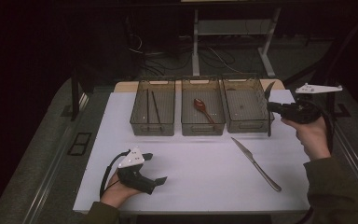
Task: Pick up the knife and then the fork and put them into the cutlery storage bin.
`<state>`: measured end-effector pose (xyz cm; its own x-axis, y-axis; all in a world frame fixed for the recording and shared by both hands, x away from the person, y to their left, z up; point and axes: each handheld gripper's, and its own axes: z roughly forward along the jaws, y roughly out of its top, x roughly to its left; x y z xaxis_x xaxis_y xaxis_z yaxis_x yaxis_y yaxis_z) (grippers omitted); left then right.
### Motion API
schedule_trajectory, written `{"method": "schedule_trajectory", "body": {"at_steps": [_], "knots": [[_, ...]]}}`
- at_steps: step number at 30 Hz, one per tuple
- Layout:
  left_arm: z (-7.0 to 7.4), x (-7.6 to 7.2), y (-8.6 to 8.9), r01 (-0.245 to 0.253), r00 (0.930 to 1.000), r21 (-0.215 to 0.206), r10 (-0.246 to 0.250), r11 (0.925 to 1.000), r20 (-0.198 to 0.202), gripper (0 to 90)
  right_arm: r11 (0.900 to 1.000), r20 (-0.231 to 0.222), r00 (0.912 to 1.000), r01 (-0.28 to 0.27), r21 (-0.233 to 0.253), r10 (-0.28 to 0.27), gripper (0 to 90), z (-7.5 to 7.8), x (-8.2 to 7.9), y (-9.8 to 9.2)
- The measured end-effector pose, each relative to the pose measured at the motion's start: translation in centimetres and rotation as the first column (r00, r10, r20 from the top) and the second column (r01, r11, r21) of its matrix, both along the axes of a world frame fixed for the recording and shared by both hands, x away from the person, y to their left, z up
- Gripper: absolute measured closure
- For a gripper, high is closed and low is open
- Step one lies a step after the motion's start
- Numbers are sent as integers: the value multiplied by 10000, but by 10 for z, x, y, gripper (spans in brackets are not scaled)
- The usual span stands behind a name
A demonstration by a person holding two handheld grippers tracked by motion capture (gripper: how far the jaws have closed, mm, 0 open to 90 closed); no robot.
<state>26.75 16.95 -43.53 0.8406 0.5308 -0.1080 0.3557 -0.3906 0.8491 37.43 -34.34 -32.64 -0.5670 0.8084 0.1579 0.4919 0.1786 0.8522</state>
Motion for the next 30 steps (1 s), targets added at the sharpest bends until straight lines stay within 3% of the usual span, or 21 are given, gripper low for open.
{"method": "schedule_trajectory", "body": {"at_steps": [7,14,19,22,30], "knots": [[0,0,0,16,10000,-11,-16,10000,2,0,9995,142,9998,150,-286,-146,851,20,24,3],[1,-1,0,40,10000,-9,-40,10000,-3,0,9972,-46,9996,274,-700,-277,851,24,55,8],[1,0,0,39,10000,-24,-39,10000,13,0,9948,-365,9983,422,-923,-458,851,15,75,10],[1,-1,1,17,10000,-31,-17,10000,-3,0,9909,-667,9967,371,-1293,-460,851,6,83,12],[1,-1,1,19,10000,-56,-19,10000,4,0,9813,-1433,9873,404,-1884,-682,851,-19,94,13]]}}
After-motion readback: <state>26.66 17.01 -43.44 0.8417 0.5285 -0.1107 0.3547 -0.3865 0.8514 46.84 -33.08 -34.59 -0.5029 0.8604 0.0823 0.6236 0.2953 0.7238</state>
